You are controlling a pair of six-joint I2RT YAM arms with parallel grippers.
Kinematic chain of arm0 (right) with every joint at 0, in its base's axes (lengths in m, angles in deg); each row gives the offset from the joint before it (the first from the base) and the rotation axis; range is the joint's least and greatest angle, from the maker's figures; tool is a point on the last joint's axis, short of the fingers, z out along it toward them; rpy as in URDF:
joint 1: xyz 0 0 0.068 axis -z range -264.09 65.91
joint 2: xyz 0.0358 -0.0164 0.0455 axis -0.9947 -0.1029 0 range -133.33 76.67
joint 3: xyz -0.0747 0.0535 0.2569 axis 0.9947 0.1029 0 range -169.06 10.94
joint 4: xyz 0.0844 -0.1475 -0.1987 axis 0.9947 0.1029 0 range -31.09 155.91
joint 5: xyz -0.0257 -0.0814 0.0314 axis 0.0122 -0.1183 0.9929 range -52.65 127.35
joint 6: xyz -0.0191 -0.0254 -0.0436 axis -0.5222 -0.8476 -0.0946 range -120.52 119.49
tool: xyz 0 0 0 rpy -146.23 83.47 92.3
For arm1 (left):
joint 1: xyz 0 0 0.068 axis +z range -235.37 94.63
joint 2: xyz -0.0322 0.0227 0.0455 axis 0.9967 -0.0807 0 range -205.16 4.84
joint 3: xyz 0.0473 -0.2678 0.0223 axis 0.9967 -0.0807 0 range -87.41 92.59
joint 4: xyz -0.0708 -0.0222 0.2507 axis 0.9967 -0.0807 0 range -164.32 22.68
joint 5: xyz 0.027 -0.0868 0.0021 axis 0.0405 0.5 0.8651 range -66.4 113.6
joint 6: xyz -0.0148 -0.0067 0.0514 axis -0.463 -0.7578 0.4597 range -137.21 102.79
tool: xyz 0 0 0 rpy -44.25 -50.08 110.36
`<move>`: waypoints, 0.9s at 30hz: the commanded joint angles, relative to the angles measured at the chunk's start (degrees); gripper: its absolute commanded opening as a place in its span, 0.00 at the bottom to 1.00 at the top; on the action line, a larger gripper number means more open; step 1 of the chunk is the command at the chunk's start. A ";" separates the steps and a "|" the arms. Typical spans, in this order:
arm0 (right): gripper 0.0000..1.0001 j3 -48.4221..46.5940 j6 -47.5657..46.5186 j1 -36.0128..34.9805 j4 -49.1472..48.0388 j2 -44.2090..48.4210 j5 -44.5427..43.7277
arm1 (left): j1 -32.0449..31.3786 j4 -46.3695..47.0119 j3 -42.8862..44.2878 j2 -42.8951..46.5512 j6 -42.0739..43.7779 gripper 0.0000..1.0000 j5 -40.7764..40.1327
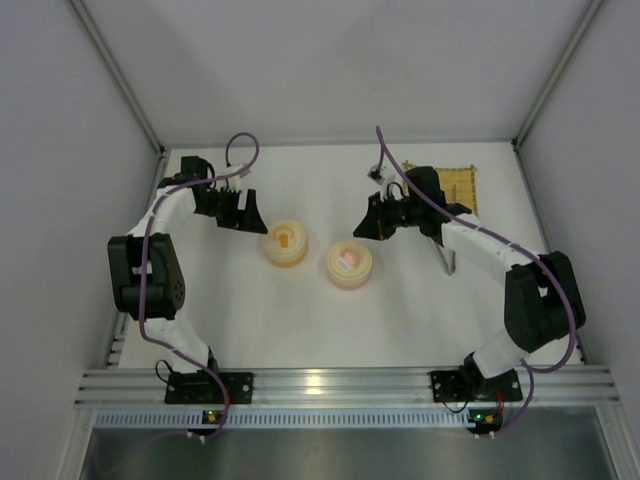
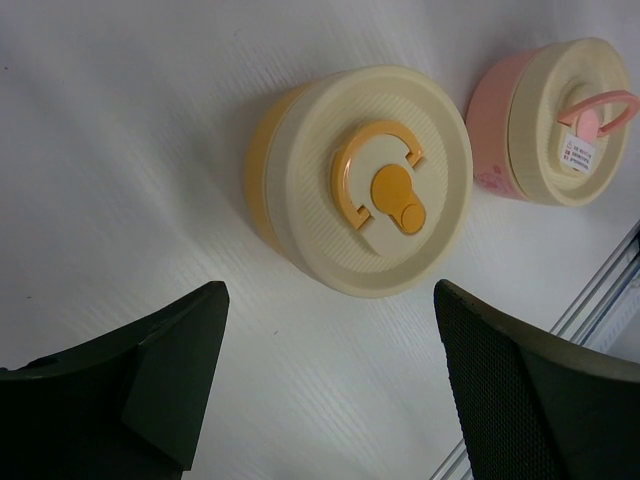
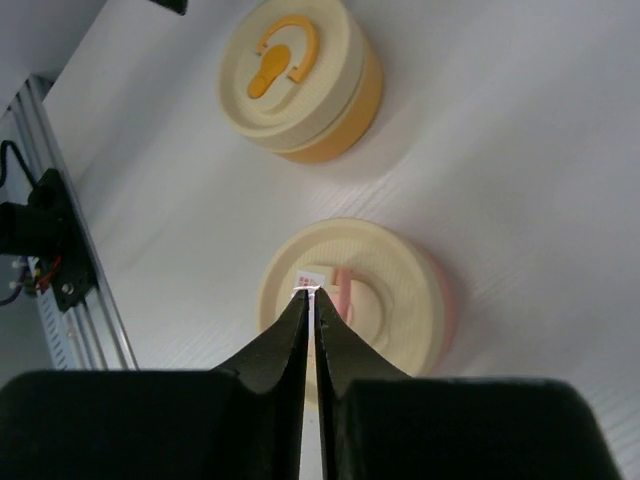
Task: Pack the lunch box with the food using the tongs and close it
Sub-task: Close the box lid on the packing box.
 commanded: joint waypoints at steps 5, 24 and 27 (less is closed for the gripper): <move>0.00 -1.28 3.51 -0.77 2.60 -5.00 13.95 | 0.16 1.29 0.03 2.21 -0.76 0.88 2.33; 0.00 -1.81 -2.55 0.46 4.97 -14.94 11.49 | 0.16 1.73 0.91 -0.24 -0.06 0.88 0.66; 0.00 -1.63 -2.82 1.42 5.50 -14.68 12.63 | 0.16 1.73 1.44 -0.69 0.03 0.88 0.57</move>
